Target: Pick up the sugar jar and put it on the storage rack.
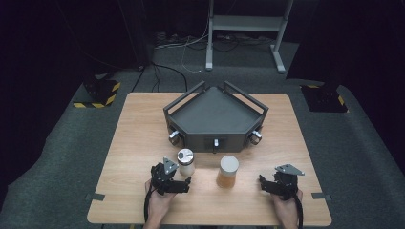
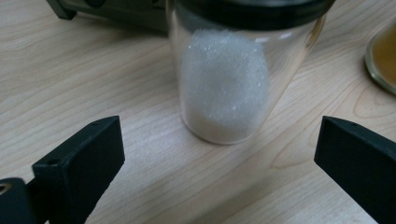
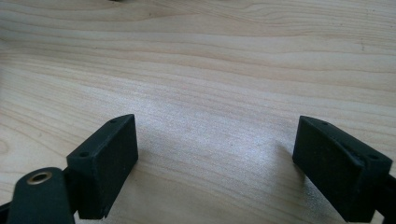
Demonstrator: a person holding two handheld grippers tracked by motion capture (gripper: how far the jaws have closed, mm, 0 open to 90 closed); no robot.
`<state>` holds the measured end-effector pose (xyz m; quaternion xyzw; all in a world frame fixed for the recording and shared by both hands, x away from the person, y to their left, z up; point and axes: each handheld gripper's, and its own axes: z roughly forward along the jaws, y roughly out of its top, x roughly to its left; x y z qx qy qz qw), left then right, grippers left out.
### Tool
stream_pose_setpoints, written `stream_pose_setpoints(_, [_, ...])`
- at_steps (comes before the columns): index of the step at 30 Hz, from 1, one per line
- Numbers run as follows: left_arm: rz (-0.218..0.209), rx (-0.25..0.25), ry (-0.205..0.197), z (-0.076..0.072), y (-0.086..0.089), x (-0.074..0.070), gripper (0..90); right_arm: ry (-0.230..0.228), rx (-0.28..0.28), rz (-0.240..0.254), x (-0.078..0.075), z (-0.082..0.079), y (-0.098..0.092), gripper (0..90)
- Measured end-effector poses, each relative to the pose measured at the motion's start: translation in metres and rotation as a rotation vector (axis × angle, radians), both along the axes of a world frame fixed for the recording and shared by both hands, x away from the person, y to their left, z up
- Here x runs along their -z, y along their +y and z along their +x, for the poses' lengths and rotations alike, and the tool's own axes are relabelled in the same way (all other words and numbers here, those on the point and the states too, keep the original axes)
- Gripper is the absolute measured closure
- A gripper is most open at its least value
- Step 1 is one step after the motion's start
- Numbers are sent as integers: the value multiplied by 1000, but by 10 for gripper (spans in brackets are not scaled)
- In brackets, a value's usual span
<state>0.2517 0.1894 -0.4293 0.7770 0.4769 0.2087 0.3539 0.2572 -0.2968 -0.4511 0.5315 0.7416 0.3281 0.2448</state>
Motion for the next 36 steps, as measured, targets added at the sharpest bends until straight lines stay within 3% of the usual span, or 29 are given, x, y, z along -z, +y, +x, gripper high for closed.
stream_pose_setpoints(19, [-42, -16, -13, 21, -11, -8, 60, 0, 1, 1, 0, 0, 0, 142])
stream_pose_setpoints(36, [-36, -36, 0, 31, -17, -5, 156, -1, 0, 0, 0, 0, 0, 142])
